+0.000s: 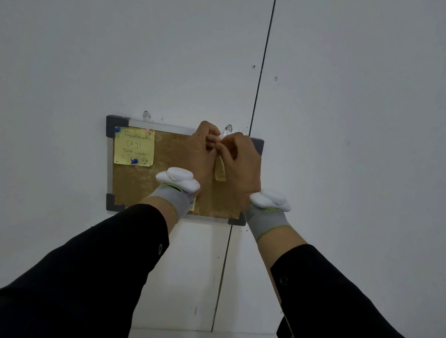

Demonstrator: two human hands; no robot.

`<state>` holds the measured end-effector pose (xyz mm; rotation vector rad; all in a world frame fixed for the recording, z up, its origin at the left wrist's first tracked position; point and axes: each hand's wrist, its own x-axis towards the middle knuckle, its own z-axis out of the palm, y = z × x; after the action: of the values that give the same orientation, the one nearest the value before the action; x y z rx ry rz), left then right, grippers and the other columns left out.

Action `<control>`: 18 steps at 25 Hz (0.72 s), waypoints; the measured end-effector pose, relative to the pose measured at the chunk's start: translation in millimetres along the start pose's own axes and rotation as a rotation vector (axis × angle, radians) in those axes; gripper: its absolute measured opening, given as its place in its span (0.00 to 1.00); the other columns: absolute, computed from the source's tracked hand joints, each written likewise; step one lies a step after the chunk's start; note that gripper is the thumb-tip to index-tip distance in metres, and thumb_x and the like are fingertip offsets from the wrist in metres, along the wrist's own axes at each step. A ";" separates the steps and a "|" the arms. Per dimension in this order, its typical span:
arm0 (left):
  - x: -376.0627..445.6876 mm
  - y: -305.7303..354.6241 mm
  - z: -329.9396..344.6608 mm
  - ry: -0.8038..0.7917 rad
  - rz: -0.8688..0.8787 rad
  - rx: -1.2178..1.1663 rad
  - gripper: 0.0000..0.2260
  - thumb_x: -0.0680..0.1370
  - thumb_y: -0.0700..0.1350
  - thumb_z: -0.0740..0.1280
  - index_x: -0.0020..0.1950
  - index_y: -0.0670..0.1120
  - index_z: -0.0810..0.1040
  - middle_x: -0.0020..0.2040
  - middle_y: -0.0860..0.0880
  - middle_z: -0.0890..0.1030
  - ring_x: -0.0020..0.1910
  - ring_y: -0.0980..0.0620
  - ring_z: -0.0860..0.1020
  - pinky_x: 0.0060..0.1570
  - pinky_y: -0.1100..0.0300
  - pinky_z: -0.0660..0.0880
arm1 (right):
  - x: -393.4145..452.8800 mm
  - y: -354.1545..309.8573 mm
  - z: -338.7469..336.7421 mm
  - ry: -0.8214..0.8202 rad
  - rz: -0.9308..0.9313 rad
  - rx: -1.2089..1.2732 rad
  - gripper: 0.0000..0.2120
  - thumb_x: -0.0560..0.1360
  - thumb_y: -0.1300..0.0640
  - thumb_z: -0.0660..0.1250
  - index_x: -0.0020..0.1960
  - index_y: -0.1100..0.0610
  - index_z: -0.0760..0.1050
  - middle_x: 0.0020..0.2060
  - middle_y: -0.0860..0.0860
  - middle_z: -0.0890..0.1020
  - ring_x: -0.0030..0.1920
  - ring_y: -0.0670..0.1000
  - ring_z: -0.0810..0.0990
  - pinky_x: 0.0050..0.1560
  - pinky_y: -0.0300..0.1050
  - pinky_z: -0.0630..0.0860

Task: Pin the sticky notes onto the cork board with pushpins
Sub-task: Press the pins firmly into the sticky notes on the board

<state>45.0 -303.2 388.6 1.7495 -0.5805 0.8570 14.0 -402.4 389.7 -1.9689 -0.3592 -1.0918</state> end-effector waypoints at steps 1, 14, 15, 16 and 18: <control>0.8 -1.1 0.2 -0.004 -0.003 0.007 0.16 0.70 0.30 0.59 0.50 0.49 0.72 0.43 0.52 0.77 0.40 0.61 0.75 0.41 0.68 0.73 | 1.5 -0.4 -0.1 -0.004 0.015 0.006 0.06 0.76 0.58 0.66 0.46 0.62 0.75 0.43 0.58 0.79 0.43 0.53 0.77 0.46 0.48 0.74; 1.9 -8.3 1.4 0.051 0.107 0.153 0.14 0.70 0.32 0.64 0.52 0.45 0.76 0.46 0.46 0.74 0.40 0.54 0.74 0.40 0.70 0.71 | 11.1 -2.9 6.1 -0.113 -0.024 -0.336 0.11 0.79 0.60 0.57 0.56 0.66 0.70 0.51 0.62 0.76 0.47 0.60 0.76 0.41 0.43 0.65; 1.8 -8.5 0.6 0.042 0.117 0.167 0.15 0.70 0.32 0.64 0.53 0.45 0.76 0.46 0.47 0.73 0.39 0.55 0.73 0.39 0.73 0.69 | 10.8 -2.4 6.4 -0.112 -0.035 -0.344 0.11 0.79 0.61 0.57 0.57 0.67 0.70 0.51 0.62 0.76 0.47 0.60 0.75 0.42 0.43 0.65; 1.7 -8.6 -0.4 0.036 0.124 0.176 0.15 0.70 0.32 0.64 0.54 0.46 0.76 0.46 0.49 0.72 0.39 0.56 0.73 0.38 0.75 0.68 | 10.1 -1.7 7.0 -0.106 -0.043 -0.340 0.11 0.79 0.62 0.57 0.57 0.67 0.70 0.51 0.63 0.75 0.47 0.60 0.75 0.42 0.43 0.65; 1.6 -7.8 -1.1 0.025 0.128 0.166 0.15 0.71 0.32 0.64 0.54 0.45 0.75 0.45 0.49 0.71 0.38 0.55 0.72 0.37 0.77 0.68 | 8.7 -1.1 7.4 -0.078 -0.040 -0.311 0.09 0.79 0.63 0.57 0.53 0.68 0.71 0.50 0.64 0.75 0.46 0.59 0.74 0.40 0.38 0.61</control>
<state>51.5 -299.6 385.4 1.8640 -0.6247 1.0397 22.6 -397.2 395.2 -2.2920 -0.2838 -1.1531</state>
